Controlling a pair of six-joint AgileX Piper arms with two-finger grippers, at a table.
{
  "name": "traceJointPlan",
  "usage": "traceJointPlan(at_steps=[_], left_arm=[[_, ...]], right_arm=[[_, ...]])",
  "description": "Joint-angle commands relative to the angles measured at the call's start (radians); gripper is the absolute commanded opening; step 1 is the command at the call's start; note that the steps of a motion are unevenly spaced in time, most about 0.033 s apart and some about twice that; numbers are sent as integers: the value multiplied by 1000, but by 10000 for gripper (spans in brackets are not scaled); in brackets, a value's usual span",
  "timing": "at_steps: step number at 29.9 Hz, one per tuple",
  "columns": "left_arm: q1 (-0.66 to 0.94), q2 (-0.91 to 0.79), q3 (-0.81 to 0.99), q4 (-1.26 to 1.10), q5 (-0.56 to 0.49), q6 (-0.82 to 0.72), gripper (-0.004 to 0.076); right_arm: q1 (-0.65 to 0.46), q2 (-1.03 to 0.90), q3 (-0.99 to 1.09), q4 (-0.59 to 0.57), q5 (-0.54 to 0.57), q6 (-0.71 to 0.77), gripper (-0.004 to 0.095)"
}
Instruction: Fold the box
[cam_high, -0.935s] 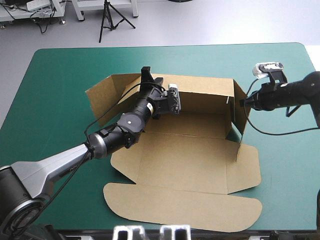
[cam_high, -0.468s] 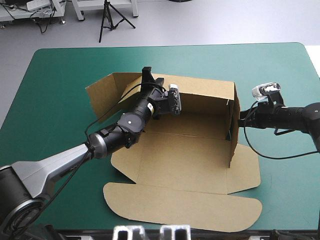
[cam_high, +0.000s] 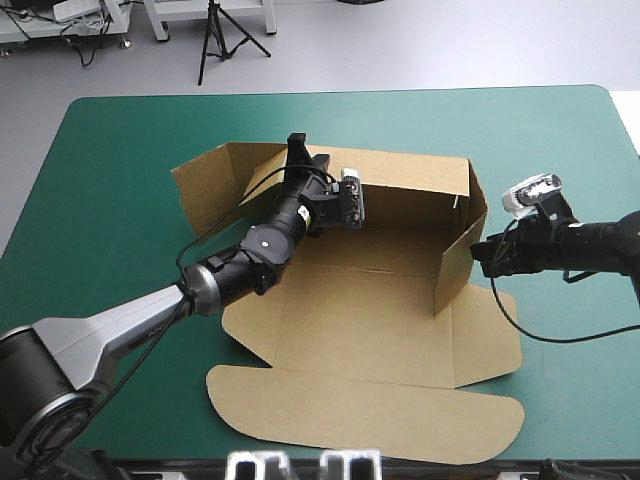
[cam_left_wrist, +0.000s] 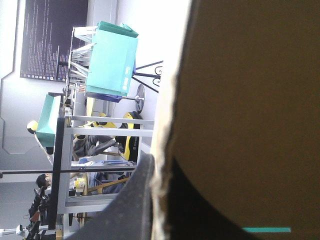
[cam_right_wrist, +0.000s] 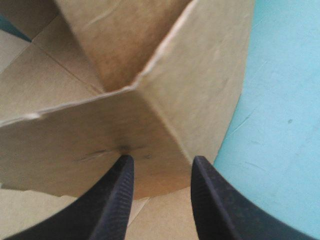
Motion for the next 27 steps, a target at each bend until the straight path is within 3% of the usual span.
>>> traceJointPlan(at_steps=[1,9,17,20,27], left_arm=[[-5,-30,-20,-23,4,-21,-9],[-5,-32,-20,-19,4,-21,-9],[-5,-32,-20,-15,-2,-21,-9],[-5,-32,-20,-15,-4,-21,-9],[-5,-32,-20,-15,-7,-21,-9]], right_arm=[[-2,-38,-23,29,27,-51,380],[0,-1,-23,60,-55,-186,380],[4,54,-23,191,7,-237,380],[38,54,-23,180,8,-242,380],[120,54,-23,195,-184,-197,380]])
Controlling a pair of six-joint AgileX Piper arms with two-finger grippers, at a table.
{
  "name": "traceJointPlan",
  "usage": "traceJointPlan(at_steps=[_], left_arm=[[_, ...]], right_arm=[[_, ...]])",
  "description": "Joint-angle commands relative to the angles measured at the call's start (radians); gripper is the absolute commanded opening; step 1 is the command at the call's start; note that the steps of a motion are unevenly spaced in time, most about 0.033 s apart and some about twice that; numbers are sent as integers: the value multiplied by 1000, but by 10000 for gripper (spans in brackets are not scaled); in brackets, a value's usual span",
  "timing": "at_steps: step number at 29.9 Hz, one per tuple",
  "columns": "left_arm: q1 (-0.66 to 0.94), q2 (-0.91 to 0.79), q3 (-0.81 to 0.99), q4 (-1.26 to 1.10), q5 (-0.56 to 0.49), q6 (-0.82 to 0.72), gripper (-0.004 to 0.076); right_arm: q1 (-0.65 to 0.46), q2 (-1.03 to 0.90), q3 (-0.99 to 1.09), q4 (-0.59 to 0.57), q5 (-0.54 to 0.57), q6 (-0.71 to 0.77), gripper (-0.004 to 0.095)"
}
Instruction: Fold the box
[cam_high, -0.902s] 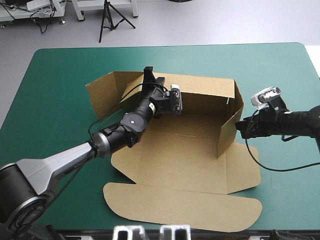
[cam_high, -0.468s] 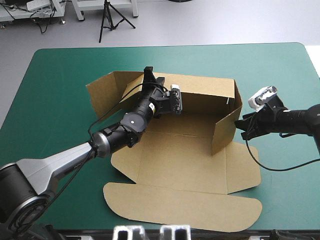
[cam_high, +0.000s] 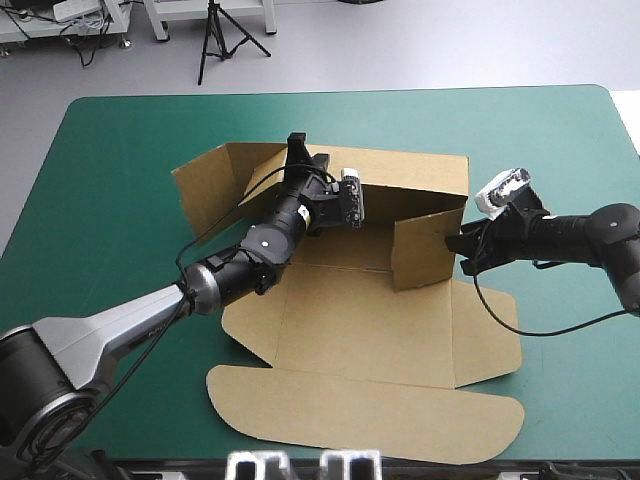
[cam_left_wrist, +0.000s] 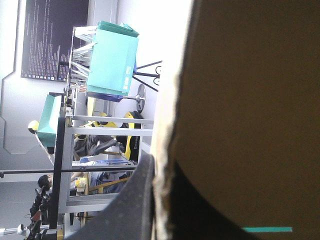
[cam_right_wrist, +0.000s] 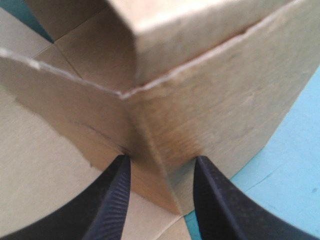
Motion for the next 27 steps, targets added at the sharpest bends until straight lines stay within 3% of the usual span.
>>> traceJointPlan(at_steps=[1,9,15,19,23,25,27], left_arm=[[-5,-32,-20,-20,-7,-21,-9],[-5,-34,-20,-20,-51,-21,-9],[-5,-34,-20,-20,-69,-13,-9],[-5,-34,-20,-20,-85,-8,-9],[-5,-34,-20,-20,-129,-8,-9],[-5,-34,-20,-20,-131,-10,-9],[-5,-34,-20,-20,-129,-23,-9]], right_arm=[[27,-24,-23,67,-113,30,380],[63,-9,-23,82,-214,40,382],[77,63,-23,175,-302,40,471],[77,112,-23,252,-320,-84,474],[77,153,-23,411,-318,-208,471],[77,158,-23,471,-322,-227,426],[77,161,-23,504,-345,-234,301]])
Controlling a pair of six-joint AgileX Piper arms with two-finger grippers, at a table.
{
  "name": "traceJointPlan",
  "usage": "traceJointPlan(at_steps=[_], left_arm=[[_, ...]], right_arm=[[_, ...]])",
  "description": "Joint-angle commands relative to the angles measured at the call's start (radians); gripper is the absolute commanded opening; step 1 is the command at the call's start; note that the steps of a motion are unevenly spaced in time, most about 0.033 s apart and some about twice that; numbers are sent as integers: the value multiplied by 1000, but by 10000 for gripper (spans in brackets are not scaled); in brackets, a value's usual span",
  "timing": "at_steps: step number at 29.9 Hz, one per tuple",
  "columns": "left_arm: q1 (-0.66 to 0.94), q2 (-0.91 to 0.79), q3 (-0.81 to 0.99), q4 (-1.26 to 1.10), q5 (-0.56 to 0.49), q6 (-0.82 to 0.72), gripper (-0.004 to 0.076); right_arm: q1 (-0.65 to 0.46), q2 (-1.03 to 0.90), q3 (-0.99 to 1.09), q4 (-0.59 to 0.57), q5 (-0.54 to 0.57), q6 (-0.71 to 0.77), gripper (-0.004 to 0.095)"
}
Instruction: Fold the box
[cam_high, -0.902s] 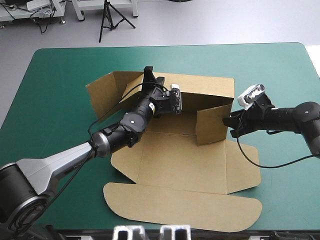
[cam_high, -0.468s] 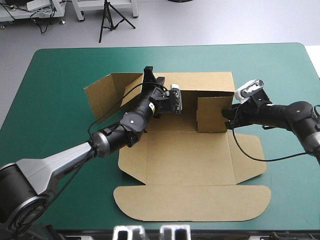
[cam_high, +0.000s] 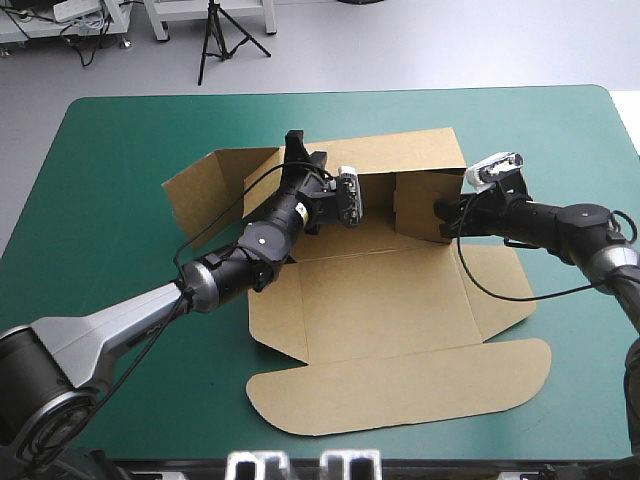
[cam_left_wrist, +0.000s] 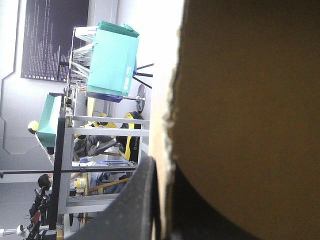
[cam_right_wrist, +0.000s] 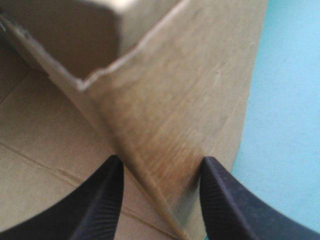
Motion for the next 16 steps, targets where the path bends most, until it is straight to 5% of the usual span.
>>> traceJointPlan(at_steps=[1,3,16], left_arm=[[-14,-34,-17,-23,-104,-22,-9],[-14,-34,-17,-23,-104,-20,-9],[-14,-28,-17,-13,-36,-15,-8]], right_arm=[[2,-18,-23,130,-52,-40,202],[2,-18,-23,130,-50,-62,2],[2,-16,-23,122,42,-61,1]])
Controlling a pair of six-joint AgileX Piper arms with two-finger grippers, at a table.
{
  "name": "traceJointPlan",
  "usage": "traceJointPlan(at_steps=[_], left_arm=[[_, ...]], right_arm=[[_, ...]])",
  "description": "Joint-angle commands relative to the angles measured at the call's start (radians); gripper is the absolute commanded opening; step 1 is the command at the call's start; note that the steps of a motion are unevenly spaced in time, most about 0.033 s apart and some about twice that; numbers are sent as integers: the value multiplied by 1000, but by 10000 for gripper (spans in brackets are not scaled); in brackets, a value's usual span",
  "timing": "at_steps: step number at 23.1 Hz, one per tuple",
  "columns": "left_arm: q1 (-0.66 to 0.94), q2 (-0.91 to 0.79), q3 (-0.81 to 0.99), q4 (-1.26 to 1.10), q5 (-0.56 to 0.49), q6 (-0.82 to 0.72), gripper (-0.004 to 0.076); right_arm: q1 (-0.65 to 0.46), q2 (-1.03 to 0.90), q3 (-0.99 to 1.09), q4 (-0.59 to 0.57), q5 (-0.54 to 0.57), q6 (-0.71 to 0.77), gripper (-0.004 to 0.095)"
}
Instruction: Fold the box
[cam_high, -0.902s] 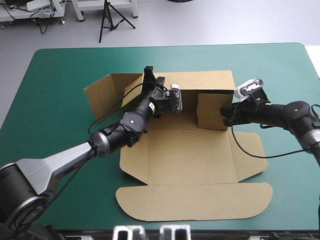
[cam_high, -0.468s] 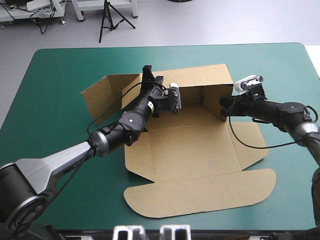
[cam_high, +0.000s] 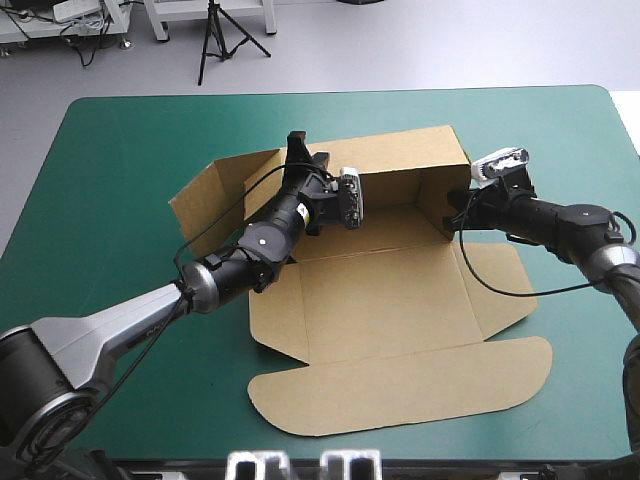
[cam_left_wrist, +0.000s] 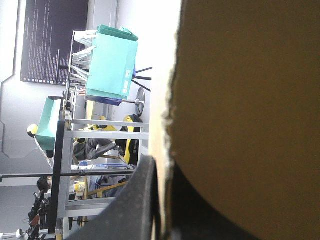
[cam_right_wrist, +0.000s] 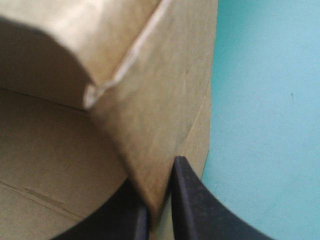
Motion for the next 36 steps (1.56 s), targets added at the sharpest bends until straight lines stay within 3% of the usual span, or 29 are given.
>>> traceJointPlan(at_steps=[1,7,13,15,18,20,25,30,35,36], left_arm=[[-14,-24,-17,-8,-10,-15,-6],[-14,-15,-17,27,33,-15,126],[-14,-9,-17,27,70,-15,427],[-35,-11,-17,27,75,-15,445],[-108,-13,-17,27,139,-19,445],[-197,-13,-17,27,234,-54,445],[-341,-17,-17,27,380,-79,440],[-435,-61,-17,27,411,-79,387],[-461,-139,-17,27,436,-79,207],[-451,-168,-17,27,448,-79,81]], right_arm=[[2,-27,-24,47,107,13,1],[2,-27,-24,45,118,19,1],[2,-27,-24,41,125,27,2],[2,-27,-24,34,125,28,1],[2,-27,-24,-18,114,58,1],[2,-27,-24,-55,112,87,1],[2,-27,-24,-56,110,87,1],[2,-27,-24,-56,110,95,1],[2,-27,-24,-56,108,110,1],[2,-27,-24,-56,106,121,1]])
